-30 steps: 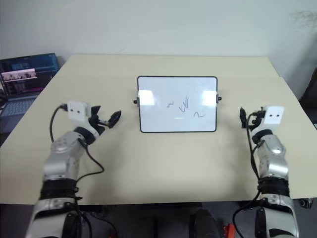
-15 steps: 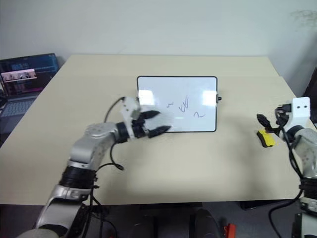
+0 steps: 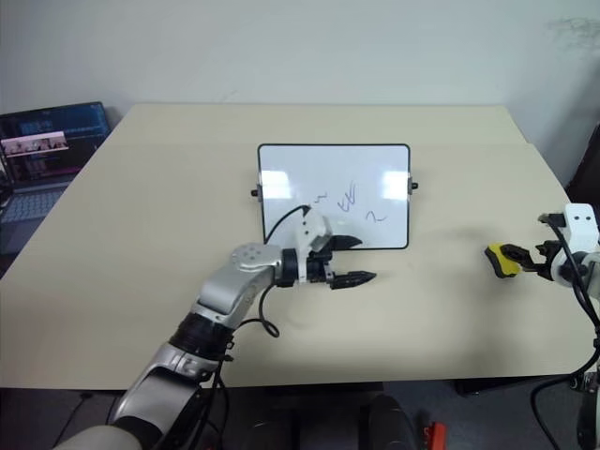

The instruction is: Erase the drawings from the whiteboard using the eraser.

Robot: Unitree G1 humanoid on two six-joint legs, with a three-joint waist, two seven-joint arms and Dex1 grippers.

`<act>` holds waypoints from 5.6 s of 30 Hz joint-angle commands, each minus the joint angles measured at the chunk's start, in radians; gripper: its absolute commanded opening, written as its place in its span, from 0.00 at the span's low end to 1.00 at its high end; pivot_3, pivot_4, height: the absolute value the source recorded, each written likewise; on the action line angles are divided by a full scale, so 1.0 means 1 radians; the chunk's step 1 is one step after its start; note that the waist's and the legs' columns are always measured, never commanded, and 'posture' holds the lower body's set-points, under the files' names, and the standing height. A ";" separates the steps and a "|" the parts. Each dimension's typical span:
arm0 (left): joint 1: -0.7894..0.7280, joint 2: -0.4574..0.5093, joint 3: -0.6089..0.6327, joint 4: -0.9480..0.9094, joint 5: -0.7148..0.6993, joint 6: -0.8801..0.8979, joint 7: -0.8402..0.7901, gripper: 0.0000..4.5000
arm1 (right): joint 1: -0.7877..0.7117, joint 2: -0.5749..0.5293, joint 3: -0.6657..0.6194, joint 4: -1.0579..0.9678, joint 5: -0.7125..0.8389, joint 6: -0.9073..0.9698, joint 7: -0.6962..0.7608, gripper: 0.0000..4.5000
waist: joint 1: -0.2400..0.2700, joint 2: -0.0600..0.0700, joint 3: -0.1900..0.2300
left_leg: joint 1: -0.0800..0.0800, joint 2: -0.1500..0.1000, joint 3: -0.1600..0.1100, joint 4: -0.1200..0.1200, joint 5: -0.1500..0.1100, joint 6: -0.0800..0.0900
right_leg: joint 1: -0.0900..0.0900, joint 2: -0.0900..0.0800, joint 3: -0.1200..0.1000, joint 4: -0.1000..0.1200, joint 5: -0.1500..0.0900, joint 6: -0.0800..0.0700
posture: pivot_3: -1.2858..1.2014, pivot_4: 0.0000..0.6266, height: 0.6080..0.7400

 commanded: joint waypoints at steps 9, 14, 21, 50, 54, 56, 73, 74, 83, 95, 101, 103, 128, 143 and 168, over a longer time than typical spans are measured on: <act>0.011 -0.002 0.010 -0.039 0.006 -0.005 0.009 1.00 | -0.052 0.000 0.035 0.016 -0.033 0.008 0.045 1.00 | 0.001 0.000 0.000 | 0.000 0.000 0.000 0.000 0.000 0.000 | 0.000 0.000 0.000 0.000 0.000 0.000 | 0.52 0.24 1.00; 0.012 0.004 0.010 -0.033 0.015 -0.007 0.014 1.00 | -0.054 0.006 0.039 0.022 -0.040 0.006 0.048 1.00 | 0.001 0.000 0.000 | 0.000 0.000 0.000 0.000 0.000 0.000 | 0.000 0.000 0.000 0.000 0.000 0.000 | 0.52 0.24 1.00; 0.017 0.011 0.008 -0.045 0.015 -0.002 0.011 1.00 | -0.058 0.020 0.041 0.038 -0.045 0.004 0.039 1.00 | 0.002 0.000 0.000 | 0.000 0.000 0.000 0.000 0.000 0.000 | 0.000 0.000 0.000 0.000 0.000 0.000 | 0.52 0.24 1.00; 0.026 0.067 0.050 -0.073 0.011 0.010 0.031 1.00 | -0.081 0.042 0.041 -0.088 -0.049 0.005 0.047 0.23 | -0.003 0.002 0.001 | 0.000 0.000 0.000 0.001 0.000 0.000 | 0.000 0.000 0.000 0.001 0.000 0.000 | 0.52 0.24 1.00; 0.019 0.141 0.134 -0.096 0.000 0.028 0.061 1.00 | -0.124 0.040 0.062 -0.320 -0.017 0.073 0.060 0.23 | -0.011 0.003 0.002 | 0.001 0.000 0.000 0.001 0.000 0.000 | 0.000 0.000 0.000 0.002 0.000 0.000 | 0.52 0.24 1.00; 0.020 0.188 0.183 -0.116 -0.007 0.039 0.071 1.00 | -0.165 0.048 0.095 -0.385 -0.025 0.089 0.050 0.23 | -0.014 0.003 0.002 | 0.000 0.000 0.000 0.001 0.000 0.000 | 0.000 0.000 0.000 0.002 0.000 0.000 | 0.52 0.24 1.00; 0.154 0.346 0.330 -0.289 -0.018 0.117 0.161 1.00 | -0.393 0.304 0.366 -0.399 -0.123 -0.058 0.041 0.23 | 0.005 0.002 0.002 | -0.012 0.000 -0.002 0.002 0.000 0.000 | -0.013 0.000 -0.001 0.005 0.000 0.000 | 0.52 0.24 1.00; 0.158 0.347 0.328 -0.300 -0.019 0.124 0.165 1.00 | -0.397 0.313 0.370 -0.393 -0.131 -0.069 0.040 0.23 | 0.005 0.002 0.002 | -0.012 0.000 -0.002 0.002 0.000 0.000 | -0.013 0.000 -0.001 0.005 0.000 0.000 | 0.52 0.24 1.00; 0.177 0.363 0.328 -0.336 -0.015 0.150 0.185 1.00 | -0.464 0.417 0.449 -0.314 -0.231 -0.237 0.040 0.23 | -0.002 0.002 0.002 | -0.011 0.000 -0.002 0.002 0.000 0.000 | -0.013 0.000 -0.001 0.006 0.000 0.000 | 0.52 0.24 1.00; 0.182 0.358 0.323 -0.373 -0.017 0.155 0.209 1.00 | -0.482 0.508 0.444 -0.248 -0.273 -0.314 0.031 0.23 | -0.001 0.002 0.002 | -0.011 0.000 -0.002 0.002 0.000 0.000 | -0.013 0.000 -0.001 0.007 0.000 -0.001 | 0.52 0.24 1.00; 0.168 0.359 0.310 -0.373 -0.009 0.153 0.211 1.00 | -0.487 0.566 0.468 -0.199 -0.310 -0.421 0.001 0.23 | -0.003 0.002 0.002 | -0.011 0.000 -0.002 0.002 0.000 0.000 | -0.013 0.000 -0.001 0.007 0.000 -0.001 | 0.52 0.24 1.00; 0.171 0.365 0.300 -0.365 0.005 0.147 0.210 1.00 | -0.493 0.598 0.474 -0.180 -0.324 -0.444 -0.015 0.23 | -0.005 0.002 0.002 | -0.011 0.000 -0.002 0.002 0.000 0.000 | -0.013 0.000 -0.001 0.007 0.000 -0.001 | 0.52 0.24 1.00; 0.149 0.338 0.279 -0.388 0.008 0.134 0.233 1.00 | -0.692 0.782 0.406 0.289 -0.429 -0.750 -0.189 0.22 | -0.028 0.002 0.002 | -0.010 0.000 -0.002 0.002 0.000 0.000 | -0.013 0.000 -0.001 0.009 0.001 -0.001 | 0.52 0.24 1.00; 0.192 0.365 0.314 -0.447 0.013 0.149 0.271 1.00 | -0.766 0.815 0.380 0.426 -0.439 -0.825 -0.220 0.22 | -0.029 0.003 0.002 | -0.010 0.000 -0.002 0.002 0.000 0.000 | -0.013 0.000 -0.001 0.008 0.001 -0.001 | 0.52 0.24 1.00; 0.217 0.377 0.316 -0.495 0.005 0.193 0.271 1.00 | -0.804 0.816 0.450 0.705 -0.572 -0.924 -0.237 0.22 | -0.031 0.003 0.002 | -0.010 0.000 -0.002 0.002 0.000 0.000 | -0.013 0.000 -0.001 0.009 0.001 -0.001 | 0.52 0.24 1.00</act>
